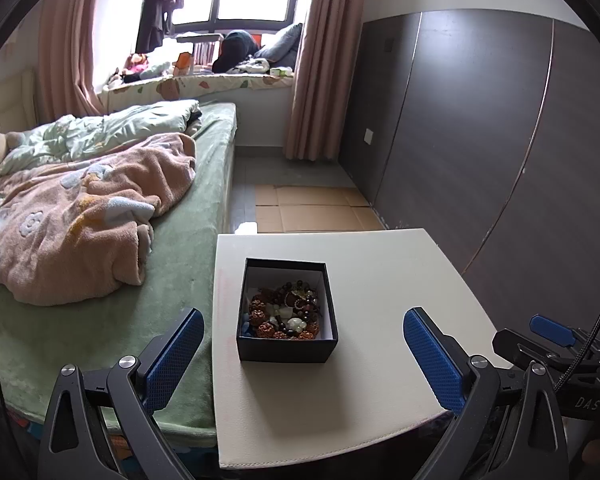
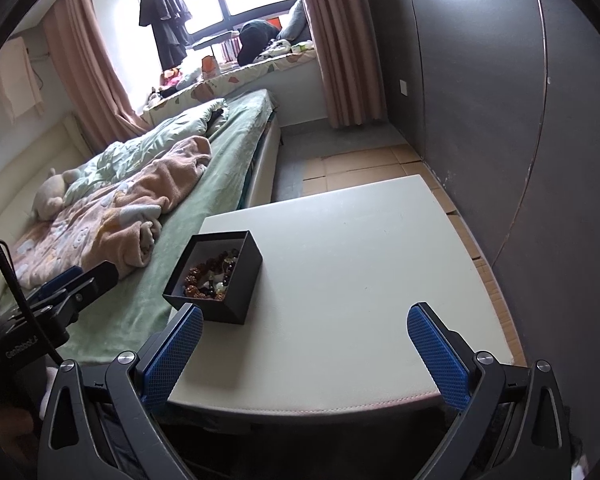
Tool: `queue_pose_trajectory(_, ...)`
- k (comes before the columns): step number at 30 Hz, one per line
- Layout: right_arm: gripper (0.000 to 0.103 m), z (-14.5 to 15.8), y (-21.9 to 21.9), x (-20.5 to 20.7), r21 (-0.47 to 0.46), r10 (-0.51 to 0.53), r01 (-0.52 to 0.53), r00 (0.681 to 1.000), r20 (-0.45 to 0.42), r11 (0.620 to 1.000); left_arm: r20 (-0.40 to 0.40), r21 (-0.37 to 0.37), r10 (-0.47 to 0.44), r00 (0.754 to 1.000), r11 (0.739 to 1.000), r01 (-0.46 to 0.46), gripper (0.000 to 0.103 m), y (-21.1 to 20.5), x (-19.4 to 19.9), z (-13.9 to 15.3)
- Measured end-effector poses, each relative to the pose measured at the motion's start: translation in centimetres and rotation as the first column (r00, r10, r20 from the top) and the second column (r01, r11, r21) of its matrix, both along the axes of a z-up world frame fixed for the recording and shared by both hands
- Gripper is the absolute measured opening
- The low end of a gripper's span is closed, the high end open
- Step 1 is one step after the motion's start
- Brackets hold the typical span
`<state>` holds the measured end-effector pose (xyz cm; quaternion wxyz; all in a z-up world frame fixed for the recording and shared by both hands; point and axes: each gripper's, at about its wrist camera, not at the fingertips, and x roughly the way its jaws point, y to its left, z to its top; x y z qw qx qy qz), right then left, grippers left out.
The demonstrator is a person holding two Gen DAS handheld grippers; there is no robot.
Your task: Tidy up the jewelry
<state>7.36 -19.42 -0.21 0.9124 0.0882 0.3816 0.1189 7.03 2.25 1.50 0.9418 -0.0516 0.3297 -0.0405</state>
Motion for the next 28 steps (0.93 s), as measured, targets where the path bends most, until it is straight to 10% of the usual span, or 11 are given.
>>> queue_pose_trajectory(28,0.103,0.2,0.19,-0.4,-0.021,-0.003,0.003,1.0,0.016,1.0,0.063,0.005,-0.004,0.998,1.0,0.004,0.1,0.14,-0.83,0.91)
